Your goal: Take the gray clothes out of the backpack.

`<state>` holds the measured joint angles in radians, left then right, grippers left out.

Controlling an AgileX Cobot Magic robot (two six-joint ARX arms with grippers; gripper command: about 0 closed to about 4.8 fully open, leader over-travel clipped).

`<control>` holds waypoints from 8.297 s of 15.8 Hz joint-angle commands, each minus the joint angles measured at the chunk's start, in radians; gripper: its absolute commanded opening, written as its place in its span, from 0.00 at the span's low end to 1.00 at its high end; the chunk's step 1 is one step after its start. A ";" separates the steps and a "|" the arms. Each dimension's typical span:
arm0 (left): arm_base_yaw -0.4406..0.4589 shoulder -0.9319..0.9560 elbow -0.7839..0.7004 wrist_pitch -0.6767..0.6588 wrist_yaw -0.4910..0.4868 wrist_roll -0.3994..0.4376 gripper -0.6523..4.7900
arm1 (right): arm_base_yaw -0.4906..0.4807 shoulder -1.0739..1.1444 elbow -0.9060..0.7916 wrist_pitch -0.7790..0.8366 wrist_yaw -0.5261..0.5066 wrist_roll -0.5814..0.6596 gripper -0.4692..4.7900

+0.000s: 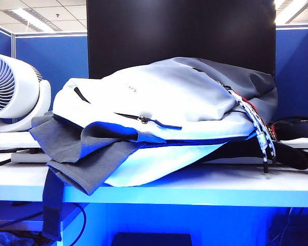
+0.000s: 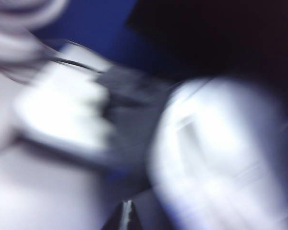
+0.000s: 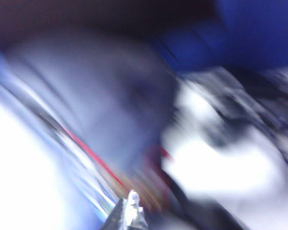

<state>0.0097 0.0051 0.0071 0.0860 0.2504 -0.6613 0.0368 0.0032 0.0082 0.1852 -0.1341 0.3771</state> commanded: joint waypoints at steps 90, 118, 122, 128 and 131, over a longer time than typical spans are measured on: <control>-0.549 1.902 1.115 0.438 0.132 0.703 1.00 | 0.613 1.349 1.268 -0.196 0.268 -0.369 0.08; 0.122 1.151 1.238 -0.180 -0.018 0.799 0.11 | 0.613 1.392 1.267 -0.534 0.140 -0.376 0.08; 0.122 1.349 1.238 -0.145 0.051 0.790 0.11 | 0.613 1.463 1.267 -0.520 -0.178 -0.322 0.32; 0.062 1.590 1.237 -0.122 0.092 0.779 0.16 | 0.612 1.436 1.268 -0.563 -0.228 -0.304 0.58; 0.058 1.623 1.237 -0.117 0.091 0.750 1.00 | 0.610 1.344 1.268 -0.563 -0.192 -0.299 0.58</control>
<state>0.0689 1.6363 1.2369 -0.0566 0.3378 0.0956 0.6472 1.3724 1.2678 -0.3885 -0.3481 0.0746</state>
